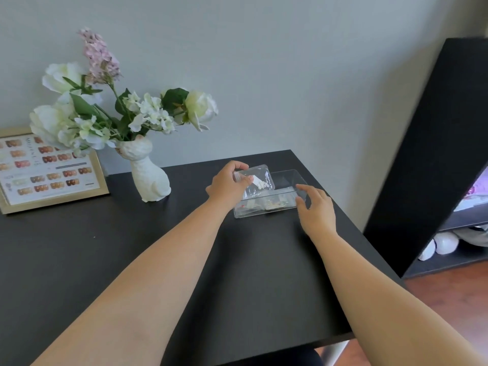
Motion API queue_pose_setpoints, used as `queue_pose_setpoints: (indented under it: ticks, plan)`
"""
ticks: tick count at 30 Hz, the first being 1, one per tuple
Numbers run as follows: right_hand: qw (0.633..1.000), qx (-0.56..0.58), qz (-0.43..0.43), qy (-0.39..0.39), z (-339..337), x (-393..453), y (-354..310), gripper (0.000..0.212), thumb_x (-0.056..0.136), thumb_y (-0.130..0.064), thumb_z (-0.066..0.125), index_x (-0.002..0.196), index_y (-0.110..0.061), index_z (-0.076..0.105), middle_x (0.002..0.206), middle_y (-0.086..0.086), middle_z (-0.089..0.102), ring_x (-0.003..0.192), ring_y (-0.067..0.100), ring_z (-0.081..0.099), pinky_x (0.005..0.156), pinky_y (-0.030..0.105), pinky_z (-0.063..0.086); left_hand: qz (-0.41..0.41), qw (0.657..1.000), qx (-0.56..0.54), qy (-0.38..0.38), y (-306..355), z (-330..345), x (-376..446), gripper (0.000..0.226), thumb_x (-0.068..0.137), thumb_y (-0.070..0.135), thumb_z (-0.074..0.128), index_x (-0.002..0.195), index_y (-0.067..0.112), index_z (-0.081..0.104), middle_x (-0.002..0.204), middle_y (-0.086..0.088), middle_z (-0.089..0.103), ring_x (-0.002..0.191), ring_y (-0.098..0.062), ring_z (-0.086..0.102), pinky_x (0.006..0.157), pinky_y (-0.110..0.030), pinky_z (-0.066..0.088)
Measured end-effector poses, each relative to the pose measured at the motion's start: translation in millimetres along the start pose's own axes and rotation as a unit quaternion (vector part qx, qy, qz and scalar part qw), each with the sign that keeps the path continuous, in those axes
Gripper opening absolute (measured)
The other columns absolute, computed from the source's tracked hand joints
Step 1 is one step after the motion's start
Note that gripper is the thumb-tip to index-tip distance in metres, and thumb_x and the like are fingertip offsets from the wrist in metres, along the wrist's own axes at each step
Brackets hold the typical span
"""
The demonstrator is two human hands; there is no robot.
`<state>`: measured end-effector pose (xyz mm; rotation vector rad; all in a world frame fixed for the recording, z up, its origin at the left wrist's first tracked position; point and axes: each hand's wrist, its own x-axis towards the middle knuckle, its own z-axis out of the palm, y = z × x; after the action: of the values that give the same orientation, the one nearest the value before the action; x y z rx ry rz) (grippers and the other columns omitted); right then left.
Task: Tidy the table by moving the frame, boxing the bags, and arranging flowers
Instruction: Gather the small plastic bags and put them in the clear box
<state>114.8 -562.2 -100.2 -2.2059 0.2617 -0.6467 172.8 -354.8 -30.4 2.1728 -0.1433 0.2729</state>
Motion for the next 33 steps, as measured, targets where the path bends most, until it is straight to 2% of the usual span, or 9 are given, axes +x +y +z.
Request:
queue_pose_setpoints:
  ticks: [3, 7, 13, 16, 18, 21, 26, 29, 33]
  plan:
    - [1.0, 0.0, 0.001, 0.0, 0, 0, 1, 0.033, 0.094, -0.023, 0.054, 0.125, -0.036, 0.058, 0.116, -0.006, 0.057, 0.099, 0.013, 0.047, 0.078, 0.026, 0.036, 0.004, 0.999, 0.051, -0.013, 0, 14, 3, 0.014, 0.088, 0.049, 0.062, 0.1, 0.047, 0.056, 0.094, 0.021, 0.055, 0.102, -0.012, 0.048, 0.085, -0.037, 0.025]
    - [1.0, 0.001, 0.004, -0.004, -1, 0, 1, 0.034, 0.094, -0.023, 0.054, 0.125, -0.036, 0.057, 0.117, -0.008, 0.057, 0.1, 0.014, 0.048, 0.077, 0.026, 0.037, 0.026, 0.984, 0.174, 0.012, -5, 21, 8, 0.028, 0.089, 0.054, 0.058, 0.115, 0.046, 0.055, 0.126, 0.01, 0.048, 0.122, -0.025, 0.036, 0.088, -0.039, 0.024]
    - [1.0, -0.005, 0.002, -0.001, 0, 0, 1, 0.034, 0.094, -0.024, 0.055, 0.125, -0.037, 0.056, 0.11, -0.009, 0.055, 0.099, 0.015, 0.048, 0.077, 0.026, 0.037, 0.047, 0.989, 0.134, 0.044, -25, 10, -6, 0.025, 0.089, 0.054, 0.052, 0.113, 0.047, 0.055, 0.125, 0.012, 0.05, 0.122, -0.023, 0.036, 0.088, -0.038, 0.021]
    - [1.0, -0.008, 0.007, -0.001, -1, 0, 0, 0.035, 0.094, -0.025, 0.055, 0.126, -0.039, 0.055, 0.108, -0.011, 0.055, 0.098, 0.015, 0.048, 0.077, 0.027, 0.038, 0.042, 0.992, 0.116, 0.011, -37, 11, -19, 0.048, 0.086, 0.059, 0.056, 0.131, 0.044, 0.046, 0.14, 0.006, 0.039, 0.128, -0.024, 0.034, 0.096, -0.04, 0.026]
    - [1.0, -0.006, 0.009, 0.001, -1, 0, 0, 0.035, 0.094, -0.027, 0.054, 0.127, -0.039, 0.055, 0.106, -0.012, 0.055, 0.098, 0.015, 0.048, 0.077, 0.027, 0.038, 0.013, 0.999, 0.029, -0.026, -42, 14, -23, 0.065, 0.088, 0.059, 0.057, 0.144, 0.036, 0.035, 0.153, -0.001, 0.029, 0.138, -0.024, 0.028, 0.106, -0.041, 0.025]
    - [1.0, 0.003, 0.019, 0.008, -1, -1, 0, 0.035, 0.095, -0.029, 0.053, 0.127, -0.04, 0.054, 0.105, -0.013, 0.054, 0.1, 0.015, 0.049, 0.079, 0.028, 0.039, -0.038, 0.991, -0.087, -0.094, -42, 17, -23, 0.079, 0.089, 0.059, 0.055, 0.153, 0.029, 0.019, 0.16, -0.001, 0.02, 0.145, -0.018, 0.02, 0.109, -0.032, 0.02]
    - [0.999, 0.014, 0.028, 0.012, -2, -1, 3, 0.035, 0.094, -0.03, 0.054, 0.126, -0.042, 0.055, 0.109, -0.012, 0.055, 0.103, 0.016, 0.051, 0.082, 0.03, 0.042, -0.053, 0.987, -0.091, -0.119, -39, 17, -24, 0.082, 0.09, 0.063, 0.051, 0.154, 0.033, 0.011, 0.162, 0.003, 0.015, 0.146, -0.016, 0.018, 0.112, -0.035, 0.019]
    - [1.0, 0.009, 0.025, 0.013, -3, -3, 0, 0.037, 0.093, -0.028, 0.055, 0.128, -0.04, 0.054, 0.122, -0.007, 0.055, 0.113, 0.018, 0.047, 0.092, 0.034, 0.043, -0.056, 0.984, -0.109, -0.126, -39, 10, -29, 0.082, 0.091, 0.064, 0.044, 0.155, 0.031, 0.006, 0.162, 0.002, 0.012, 0.146, -0.019, 0.022, 0.118, -0.041, 0.017]
    - [0.992, -0.035, -0.085, 0.083, -4, -16, -11, 0.039, 0.086, -0.011, 0.06, 0.121, -0.027, 0.059, 0.132, 0.0, 0.047, 0.12, 0.024, 0.039, 0.104, 0.044, 0.035, -0.071, 0.986, -0.112, -0.101, -61, -17, -44, 0.071, 0.096, 0.06, 0.034, 0.155, 0.031, 0.008, 0.163, 0.006, 0.013, 0.147, -0.011, 0.016, 0.116, -0.033, 0.014]
